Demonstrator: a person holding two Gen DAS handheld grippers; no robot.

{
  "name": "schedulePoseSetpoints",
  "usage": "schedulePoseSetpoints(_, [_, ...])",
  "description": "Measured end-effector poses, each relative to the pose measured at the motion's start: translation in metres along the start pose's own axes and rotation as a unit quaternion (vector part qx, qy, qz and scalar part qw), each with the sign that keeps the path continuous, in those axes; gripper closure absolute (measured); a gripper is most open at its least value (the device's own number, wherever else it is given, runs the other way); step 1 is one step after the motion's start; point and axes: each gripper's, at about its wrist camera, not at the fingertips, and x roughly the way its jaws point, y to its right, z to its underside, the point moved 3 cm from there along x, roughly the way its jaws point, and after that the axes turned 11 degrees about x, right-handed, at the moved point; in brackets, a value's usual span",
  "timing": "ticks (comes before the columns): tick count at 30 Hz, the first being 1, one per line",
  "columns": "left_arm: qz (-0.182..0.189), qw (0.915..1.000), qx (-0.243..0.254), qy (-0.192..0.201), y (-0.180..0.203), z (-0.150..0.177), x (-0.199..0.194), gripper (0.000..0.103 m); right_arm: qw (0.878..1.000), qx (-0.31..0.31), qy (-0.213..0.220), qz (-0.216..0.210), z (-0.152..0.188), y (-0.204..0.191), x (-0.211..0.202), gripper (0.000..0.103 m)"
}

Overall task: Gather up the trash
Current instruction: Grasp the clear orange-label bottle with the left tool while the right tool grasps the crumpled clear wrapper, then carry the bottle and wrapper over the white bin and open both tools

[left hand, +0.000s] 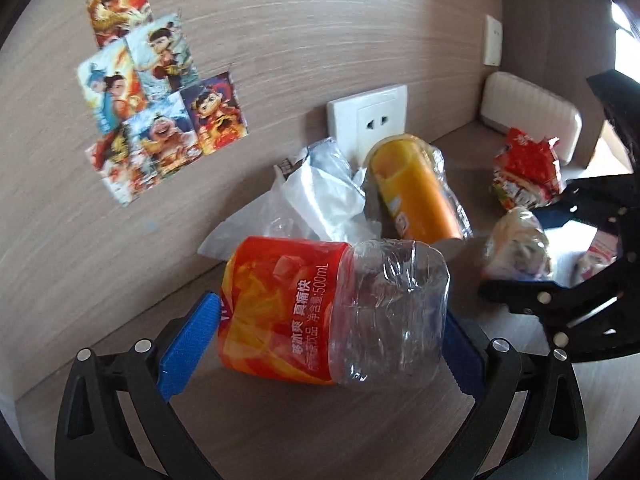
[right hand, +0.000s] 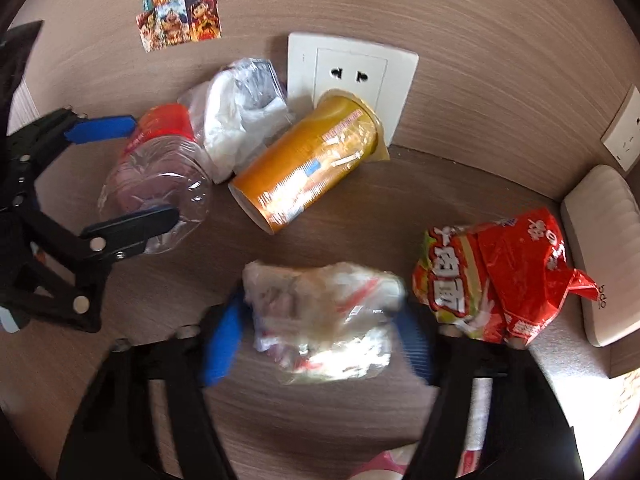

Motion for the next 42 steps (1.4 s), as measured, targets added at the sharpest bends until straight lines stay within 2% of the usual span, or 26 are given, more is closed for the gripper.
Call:
schedulePoseSetpoints(2, [0.019, 0.9998, -0.004, -0.006, -0.003, 0.000, 0.005, 0.005, 1.000, -0.001, 0.001, -0.003, -0.003, -0.004, 0.001, 0.047])
schedulePoseSetpoints(5, [0.028, 0.9995, 0.013, -0.011, -0.003, -0.003, 0.012, 0.006, 1.000, -0.008, 0.006, 0.003, -0.003, -0.012, 0.001, 0.049])
schedulePoseSetpoints(9, [0.012, 0.9996, 0.024, 0.000, 0.000, -0.003, 0.005, 0.006, 1.000, 0.002, 0.015, 0.004, 0.003, -0.016, -0.007, 0.050])
schedulePoseSetpoints(16, [-0.003, 0.9984, 0.026, 0.049, 0.007, -0.003, -0.046, 0.006, 0.996, 0.059, 0.059, -0.007, 0.007, -0.012, -0.047, 0.050])
schedulePoseSetpoints(19, [-0.004, 0.9971, 0.038, 0.065, 0.013, -0.001, -0.074, 0.006, 0.992, 0.087, 0.086, -0.011, 0.014, -0.011, -0.080, 0.050])
schedulePoseSetpoints(23, [-0.002, 0.9947, 0.053, 0.087, 0.030, -0.009, -0.107, 0.006, 0.987, 0.120, 0.110, -0.014, 0.025, 0.014, -0.119, 0.050])
schedulePoseSetpoints(26, [0.011, 0.9925, 0.066, 0.102, 0.055, -0.024, -0.120, 0.006, 0.982, 0.139, 0.125, -0.002, 0.032, 0.018, -0.150, 0.050])
schedulePoseSetpoints(33, [0.072, 0.9826, 0.109, 0.133, 0.126, -0.041, -0.157, 0.006, 0.970, 0.180, 0.156, 0.044, 0.096, 0.043, -0.227, 0.050])
schedulePoseSetpoints(37, [0.114, 0.9728, 0.140, 0.145, 0.179, -0.040, -0.179, 0.006, 0.960, 0.212, 0.164, 0.075, 0.143, 0.058, -0.265, 0.050])
schedulePoseSetpoints(42, [0.169, 0.9562, 0.184, 0.153, 0.255, -0.032, -0.201, 0.006, 0.945, 0.262, 0.161, 0.112, 0.213, 0.077, -0.306, 0.050])
